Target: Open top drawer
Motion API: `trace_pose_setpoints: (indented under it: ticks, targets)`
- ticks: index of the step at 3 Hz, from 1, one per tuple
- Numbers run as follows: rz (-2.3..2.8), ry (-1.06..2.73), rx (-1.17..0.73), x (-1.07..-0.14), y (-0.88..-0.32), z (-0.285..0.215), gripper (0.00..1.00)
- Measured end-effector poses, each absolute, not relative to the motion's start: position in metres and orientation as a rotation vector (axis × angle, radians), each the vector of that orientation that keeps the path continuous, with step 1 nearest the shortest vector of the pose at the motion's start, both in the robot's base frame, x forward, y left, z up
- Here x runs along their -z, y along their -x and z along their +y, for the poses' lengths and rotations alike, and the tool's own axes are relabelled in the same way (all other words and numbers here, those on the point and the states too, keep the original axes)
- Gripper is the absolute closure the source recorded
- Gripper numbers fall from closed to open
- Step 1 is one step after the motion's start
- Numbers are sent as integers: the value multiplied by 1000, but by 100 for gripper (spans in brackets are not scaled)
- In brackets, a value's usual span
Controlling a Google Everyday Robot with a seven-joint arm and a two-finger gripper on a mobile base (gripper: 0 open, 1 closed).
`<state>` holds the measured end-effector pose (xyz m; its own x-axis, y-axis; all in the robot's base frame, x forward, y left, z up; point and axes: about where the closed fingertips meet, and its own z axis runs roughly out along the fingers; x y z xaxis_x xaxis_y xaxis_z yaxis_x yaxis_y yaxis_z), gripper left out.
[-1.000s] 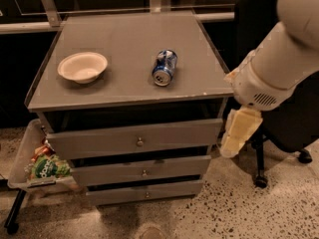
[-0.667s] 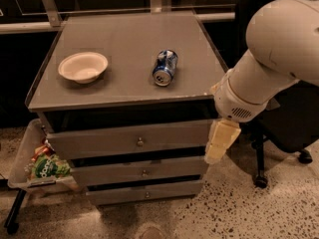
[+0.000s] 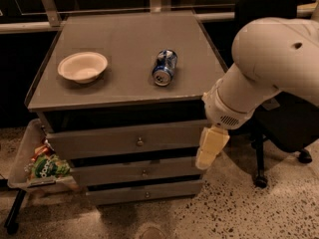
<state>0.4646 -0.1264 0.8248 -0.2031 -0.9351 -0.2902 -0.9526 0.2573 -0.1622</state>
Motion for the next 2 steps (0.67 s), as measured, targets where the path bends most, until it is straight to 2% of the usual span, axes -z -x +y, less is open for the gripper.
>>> trace_pose_setpoints:
  ticks: [2]
  targets:
    - [2248, 1658, -26, -766, -495, -103, 0]
